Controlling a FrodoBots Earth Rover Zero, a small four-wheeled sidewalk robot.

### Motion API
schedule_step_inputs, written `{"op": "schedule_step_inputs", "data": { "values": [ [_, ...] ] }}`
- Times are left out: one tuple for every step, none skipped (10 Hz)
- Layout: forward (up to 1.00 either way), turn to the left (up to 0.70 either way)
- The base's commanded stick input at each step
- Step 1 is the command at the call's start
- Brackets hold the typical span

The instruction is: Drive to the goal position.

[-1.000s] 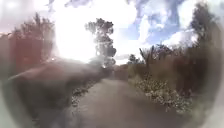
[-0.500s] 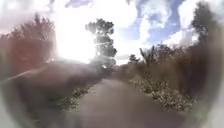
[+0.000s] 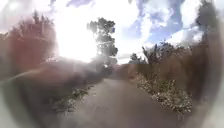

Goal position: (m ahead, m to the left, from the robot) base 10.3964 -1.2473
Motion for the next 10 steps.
{"op": "schedule_step_inputs", "data": {
  "values": [
    [0.50, 0.01],
    [0.50, 0.01],
    [0.50, 0.01],
    [0.50, 0.01],
    [0.50, 0.01],
    [0.50, 0.01],
    [0.50, 0.01],
    [0.50, 0.01],
    [0.50, 0.01],
    [0.50, 0.01]
  ]
}}
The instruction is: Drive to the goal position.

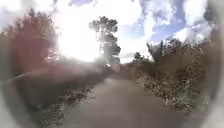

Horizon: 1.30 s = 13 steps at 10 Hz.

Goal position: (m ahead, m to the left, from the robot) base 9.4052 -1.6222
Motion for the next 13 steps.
{"op": "schedule_step_inputs", "data": {
  "values": [
    [0.50, 0.01],
    [0.50, 0.01],
    [0.50, 0.01],
    [0.50, 0.01],
    [0.50, 0.01],
    [0.50, 0.01],
    [0.50, 0.01],
    [0.50, 0.01],
    [0.50, 0.01],
    [0.50, 0.01],
    [0.50, 0.01],
    [0.50, -0.13],
    [0.50, -0.48]
  ]
}}
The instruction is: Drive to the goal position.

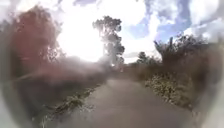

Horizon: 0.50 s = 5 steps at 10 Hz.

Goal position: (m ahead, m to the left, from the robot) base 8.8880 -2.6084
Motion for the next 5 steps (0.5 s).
{"op": "schedule_step_inputs", "data": {
  "values": [
    [0.50, -0.49],
    [0.50, -0.49],
    [0.50, -0.49],
    [0.50, -0.49],
    [0.50, -0.49]
  ]
}}
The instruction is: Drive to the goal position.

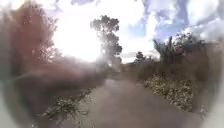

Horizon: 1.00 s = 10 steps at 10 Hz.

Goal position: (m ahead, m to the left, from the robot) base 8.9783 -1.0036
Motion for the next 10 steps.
{"op": "schedule_step_inputs", "data": {
  "values": [
    [0.50, -0.49],
    [0.50, -0.49],
    [0.50, -0.49],
    [0.50, -0.49],
    [0.50, -0.49],
    [0.50, -0.49],
    [0.50, -0.43],
    [0.50, -0.10],
    [0.50, 0.01],
    [0.50, 0.01]
  ]
}}
